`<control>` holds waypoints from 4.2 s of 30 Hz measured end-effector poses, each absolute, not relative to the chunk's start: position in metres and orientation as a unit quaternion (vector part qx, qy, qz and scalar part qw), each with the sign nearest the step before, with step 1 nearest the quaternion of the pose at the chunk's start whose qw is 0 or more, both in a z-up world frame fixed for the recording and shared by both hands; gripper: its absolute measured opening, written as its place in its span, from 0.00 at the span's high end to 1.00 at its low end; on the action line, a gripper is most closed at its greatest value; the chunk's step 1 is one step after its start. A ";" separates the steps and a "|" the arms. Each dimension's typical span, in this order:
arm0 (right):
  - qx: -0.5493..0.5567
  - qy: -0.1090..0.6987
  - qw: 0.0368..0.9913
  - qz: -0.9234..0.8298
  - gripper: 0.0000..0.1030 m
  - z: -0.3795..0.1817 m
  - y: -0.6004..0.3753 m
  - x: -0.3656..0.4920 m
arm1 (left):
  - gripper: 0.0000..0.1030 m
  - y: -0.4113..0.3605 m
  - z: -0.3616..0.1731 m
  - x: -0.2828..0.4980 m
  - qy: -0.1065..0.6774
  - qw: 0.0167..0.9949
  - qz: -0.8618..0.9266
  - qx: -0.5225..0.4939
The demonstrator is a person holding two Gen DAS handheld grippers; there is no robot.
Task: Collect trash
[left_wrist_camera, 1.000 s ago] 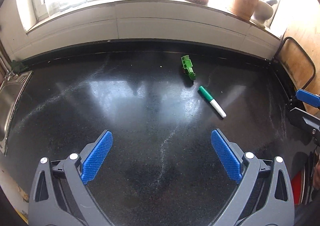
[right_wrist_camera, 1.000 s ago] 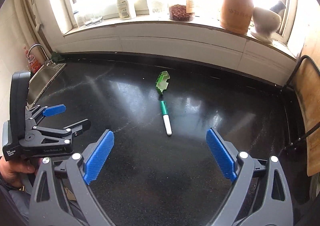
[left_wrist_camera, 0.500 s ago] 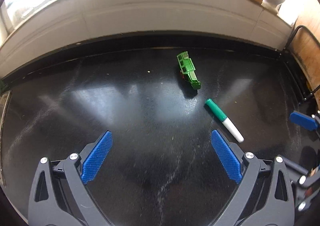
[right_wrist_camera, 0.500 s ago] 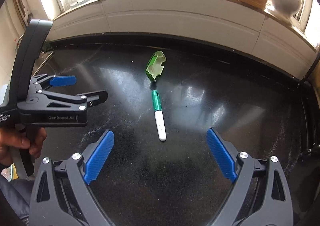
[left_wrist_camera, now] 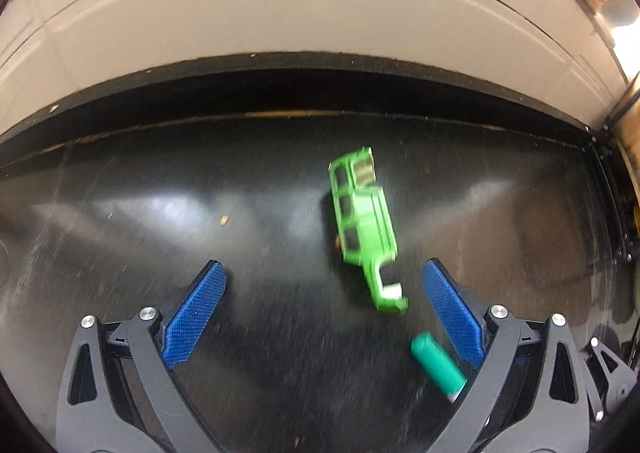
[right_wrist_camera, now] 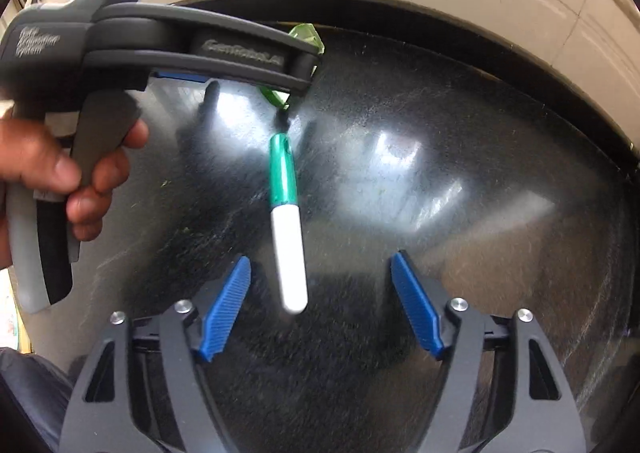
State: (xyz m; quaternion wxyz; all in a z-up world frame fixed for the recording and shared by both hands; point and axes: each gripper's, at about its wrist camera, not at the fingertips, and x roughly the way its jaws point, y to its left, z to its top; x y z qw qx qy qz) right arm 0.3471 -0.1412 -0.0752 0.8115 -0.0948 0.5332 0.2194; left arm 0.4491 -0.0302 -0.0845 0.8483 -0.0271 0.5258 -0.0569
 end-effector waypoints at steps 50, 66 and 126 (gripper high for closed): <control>-0.095 0.438 0.850 0.276 0.86 0.038 -0.152 0.233 | 0.88 0.001 0.017 0.228 0.459 0.888 0.013 -0.027; -0.218 0.380 0.700 0.563 0.86 0.066 0.107 0.143 | 0.88 0.193 0.021 0.044 0.399 0.848 0.306 -0.169; -0.241 0.414 0.642 0.599 0.10 0.079 0.209 0.098 | 0.11 0.323 -0.023 -0.052 0.395 0.798 0.399 -0.220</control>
